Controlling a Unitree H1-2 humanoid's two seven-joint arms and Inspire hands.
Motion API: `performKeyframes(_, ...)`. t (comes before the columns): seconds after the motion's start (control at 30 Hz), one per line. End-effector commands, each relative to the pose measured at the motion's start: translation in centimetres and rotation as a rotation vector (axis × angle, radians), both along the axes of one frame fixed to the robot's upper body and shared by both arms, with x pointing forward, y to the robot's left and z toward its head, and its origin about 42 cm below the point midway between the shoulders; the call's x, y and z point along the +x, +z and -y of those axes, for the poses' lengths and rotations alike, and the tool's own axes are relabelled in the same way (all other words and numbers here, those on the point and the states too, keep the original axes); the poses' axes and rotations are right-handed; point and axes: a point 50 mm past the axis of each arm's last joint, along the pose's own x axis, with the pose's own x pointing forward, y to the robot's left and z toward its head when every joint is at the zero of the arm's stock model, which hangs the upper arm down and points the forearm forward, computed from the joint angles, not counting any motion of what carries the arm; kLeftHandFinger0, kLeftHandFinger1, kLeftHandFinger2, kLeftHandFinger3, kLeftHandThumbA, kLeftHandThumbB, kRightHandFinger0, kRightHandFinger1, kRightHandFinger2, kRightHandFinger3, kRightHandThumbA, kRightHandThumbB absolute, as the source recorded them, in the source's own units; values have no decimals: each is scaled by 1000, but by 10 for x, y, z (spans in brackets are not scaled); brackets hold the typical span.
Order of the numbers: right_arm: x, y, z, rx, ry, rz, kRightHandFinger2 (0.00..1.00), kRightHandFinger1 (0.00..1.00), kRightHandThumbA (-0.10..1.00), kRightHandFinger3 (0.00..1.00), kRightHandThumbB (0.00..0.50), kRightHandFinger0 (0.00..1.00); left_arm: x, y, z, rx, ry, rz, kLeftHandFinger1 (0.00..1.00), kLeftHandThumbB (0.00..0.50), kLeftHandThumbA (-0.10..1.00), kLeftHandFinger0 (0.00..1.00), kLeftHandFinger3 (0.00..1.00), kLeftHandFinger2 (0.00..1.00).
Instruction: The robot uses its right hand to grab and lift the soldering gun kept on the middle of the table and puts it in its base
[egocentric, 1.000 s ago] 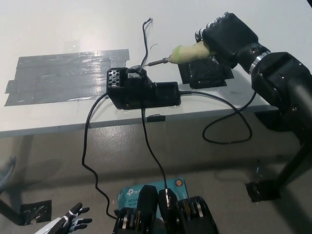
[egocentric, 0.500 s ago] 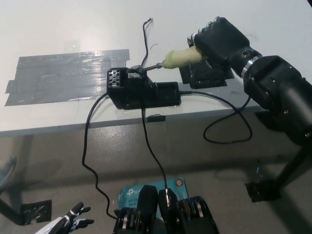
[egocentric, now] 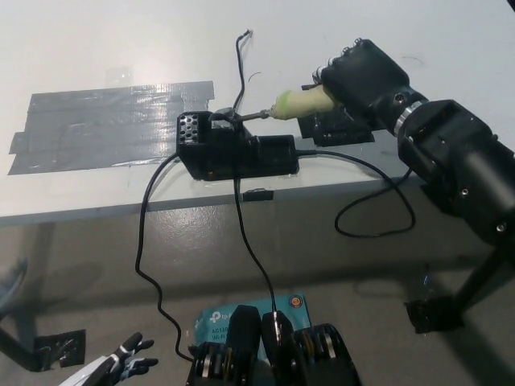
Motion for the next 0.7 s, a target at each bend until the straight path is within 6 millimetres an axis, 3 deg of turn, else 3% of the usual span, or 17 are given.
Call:
performKeyframes(0.0,3,24,-8,-10,-9,103,350,3,-100,291,2,0,3,6,-4,24,-6,10,1000,500,1000,1000,1000,912)
performKeyframes(0.27,-1,29,-27,-7,38,119,318,0,-100,289,16,0,2,6,-4,19,-1,9,1000,500,1000,1000,1000,909)
performKeyframes(0.33,-1,29,-29,-4,54,131,319,0,-100,288,0,0,3,6,-4,18,-2,9,1000,500,1000,1000,1000,894)
performKeyframes(0.37,-1,29,-28,-15,58,140,360,17,-95,310,0,0,4,6,-3,18,-4,9,1000,500,1000,1000,1000,902)
performKeyframes(0.53,-3,33,-34,-68,121,199,339,0,-100,279,0,0,7,7,-3,24,-15,9,1000,500,1000,1000,1000,919)
performKeyframes(0.6,-3,33,-35,-58,152,217,324,0,-100,241,27,0,7,7,-3,21,-10,12,1000,500,1000,1000,1000,907)
performKeyframes(0.67,-2,33,-35,-67,158,224,320,0,-100,208,10,0,8,8,-2,20,-11,15,1000,500,1000,1000,1000,907)
